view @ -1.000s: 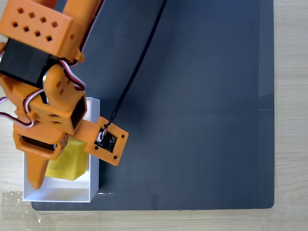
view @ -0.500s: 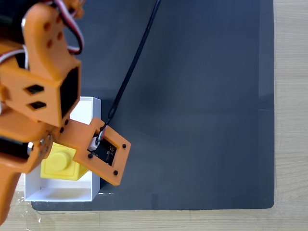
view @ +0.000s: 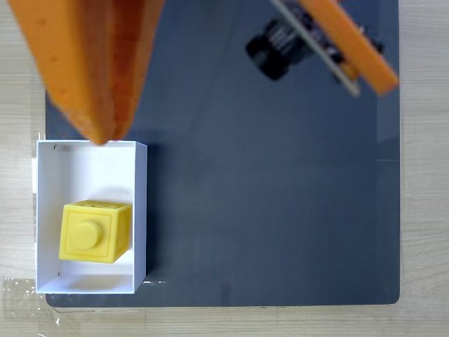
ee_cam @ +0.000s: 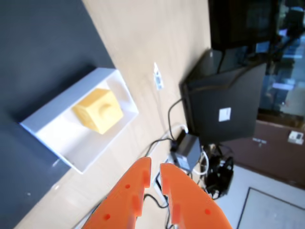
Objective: Grasp a yellow block and put it in the box
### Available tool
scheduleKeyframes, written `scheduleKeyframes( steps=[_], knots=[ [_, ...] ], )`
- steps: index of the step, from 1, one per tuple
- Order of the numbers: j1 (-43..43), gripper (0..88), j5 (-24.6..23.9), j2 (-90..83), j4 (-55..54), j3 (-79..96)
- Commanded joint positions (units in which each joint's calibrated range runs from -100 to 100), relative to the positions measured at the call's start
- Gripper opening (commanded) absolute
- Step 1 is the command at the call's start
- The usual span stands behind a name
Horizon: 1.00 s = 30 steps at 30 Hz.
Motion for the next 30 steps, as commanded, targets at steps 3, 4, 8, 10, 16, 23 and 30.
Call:
scheduleKeyframes(
  steps=[3,4,8,10,16,23,30],
  knots=[
    [-6.76,2.4,2.55,-18.69,-2.94,28.06],
    [-7.86,2.4,3.39,-21.57,-3.63,32.4],
    [-10.55,2.4,5.91,-33.77,-6.6,52.03],
    [-10.97,2.4,6.91,-40.38,-7.82,62.16],
    [-11.22,2.4,7.64,-62.08,-8.08,85.86],
    [-10.55,2.4,7.69,-82.16,-4.33,105.4],
    [-10.47,2.5,7.06,-83.1,2.3,111.1]
  ],
)
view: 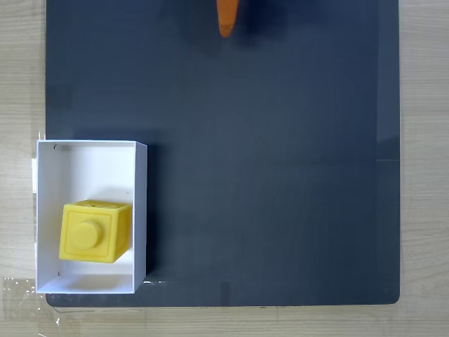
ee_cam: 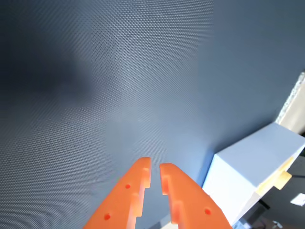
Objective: Grasp a yellow block and put it in the box
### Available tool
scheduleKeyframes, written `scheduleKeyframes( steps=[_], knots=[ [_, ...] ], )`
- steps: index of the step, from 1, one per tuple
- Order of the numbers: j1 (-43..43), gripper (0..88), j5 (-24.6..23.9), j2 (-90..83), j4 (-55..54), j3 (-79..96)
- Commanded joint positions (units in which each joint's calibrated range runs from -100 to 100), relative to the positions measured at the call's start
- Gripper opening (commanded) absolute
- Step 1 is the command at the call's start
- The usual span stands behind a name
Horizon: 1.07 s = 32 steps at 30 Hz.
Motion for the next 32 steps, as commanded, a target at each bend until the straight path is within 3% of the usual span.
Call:
scheduleKeyframes(
  steps=[1,32],
  knots=[
    [0.87,2.5,-0.17,-0.33,0.48,2.07],
    [0.28,2.5,0.09,-0.33,0.48,2.07]
  ],
)
